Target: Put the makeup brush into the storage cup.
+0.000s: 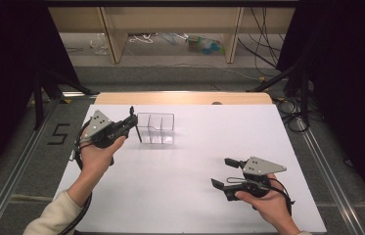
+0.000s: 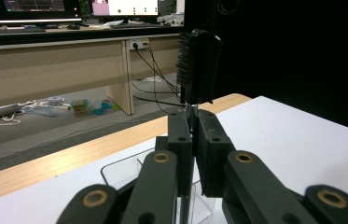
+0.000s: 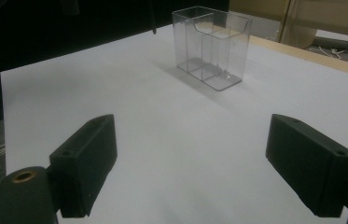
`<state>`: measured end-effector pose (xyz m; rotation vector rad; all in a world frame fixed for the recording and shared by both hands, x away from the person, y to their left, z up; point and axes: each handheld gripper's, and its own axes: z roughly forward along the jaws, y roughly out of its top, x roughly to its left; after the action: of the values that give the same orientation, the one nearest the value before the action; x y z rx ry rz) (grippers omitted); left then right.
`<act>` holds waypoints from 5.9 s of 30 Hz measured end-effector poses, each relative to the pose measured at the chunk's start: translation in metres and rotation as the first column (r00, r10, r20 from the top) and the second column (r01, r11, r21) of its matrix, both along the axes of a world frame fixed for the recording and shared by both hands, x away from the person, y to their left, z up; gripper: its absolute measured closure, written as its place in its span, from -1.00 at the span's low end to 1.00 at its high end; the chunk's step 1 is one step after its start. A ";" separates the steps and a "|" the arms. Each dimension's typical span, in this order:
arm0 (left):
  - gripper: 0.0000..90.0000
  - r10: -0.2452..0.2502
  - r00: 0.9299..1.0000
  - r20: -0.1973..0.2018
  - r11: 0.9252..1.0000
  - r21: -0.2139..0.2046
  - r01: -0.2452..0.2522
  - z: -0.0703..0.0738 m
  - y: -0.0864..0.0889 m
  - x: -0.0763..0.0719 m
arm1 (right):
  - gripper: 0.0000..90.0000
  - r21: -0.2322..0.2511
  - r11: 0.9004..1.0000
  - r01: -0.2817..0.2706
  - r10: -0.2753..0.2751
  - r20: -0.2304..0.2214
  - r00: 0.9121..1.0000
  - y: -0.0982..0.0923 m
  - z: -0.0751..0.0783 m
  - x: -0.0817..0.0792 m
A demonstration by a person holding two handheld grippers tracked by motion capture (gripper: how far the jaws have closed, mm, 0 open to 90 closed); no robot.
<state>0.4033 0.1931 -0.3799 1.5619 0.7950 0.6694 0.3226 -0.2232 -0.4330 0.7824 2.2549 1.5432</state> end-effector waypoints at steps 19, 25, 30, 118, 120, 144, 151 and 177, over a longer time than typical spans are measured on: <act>0.89 0.000 1.000 0.013 1.000 0.008 0.000 0.005 0.001 0.004 | -0.61 0.017 1.000 -0.007 0.007 0.004 1.000 0.000 -0.001 0.001; 0.89 0.002 1.000 0.013 1.000 0.007 -0.002 0.006 0.000 0.005 | -0.61 0.001 1.000 -0.006 0.006 -0.005 1.000 -0.001 0.000 0.001; 0.89 0.002 1.000 0.014 1.000 0.006 -0.002 0.008 0.001 0.006 | -0.61 -0.002 1.000 0.000 0.000 -0.004 1.000 -0.001 0.000 0.000; 0.89 0.047 0.999 0.018 0.998 -0.039 -0.046 0.022 0.001 0.024 | -0.61 -0.001 1.000 0.000 0.000 0.004 1.000 -0.001 -0.001 0.001; 0.89 0.046 0.999 0.018 0.998 -0.039 -0.046 0.022 0.000 0.025 | -0.61 -0.003 1.000 0.001 -0.001 0.002 1.000 -0.002 -0.001 0.001; 0.89 0.053 0.998 0.024 0.998 -0.048 -0.051 0.025 0.000 0.031 | -0.61 -0.001 1.000 0.001 -0.001 0.003 1.000 -0.001 -0.001 0.002; 0.89 0.052 0.998 0.023 0.998 -0.048 -0.051 0.025 -0.001 0.034 | -0.61 -0.001 1.000 0.001 -0.001 0.003 1.000 -0.001 -0.001 0.002; 0.89 0.055 0.998 0.025 0.997 -0.055 -0.054 0.026 -0.003 0.042 | -0.61 0.003 1.000 0.001 -0.001 0.004 1.000 -0.001 -0.002 0.002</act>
<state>0.4451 0.1897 -0.3535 1.4837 0.8322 0.7006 0.3243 -0.2245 -0.4346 0.7800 2.2497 1.5472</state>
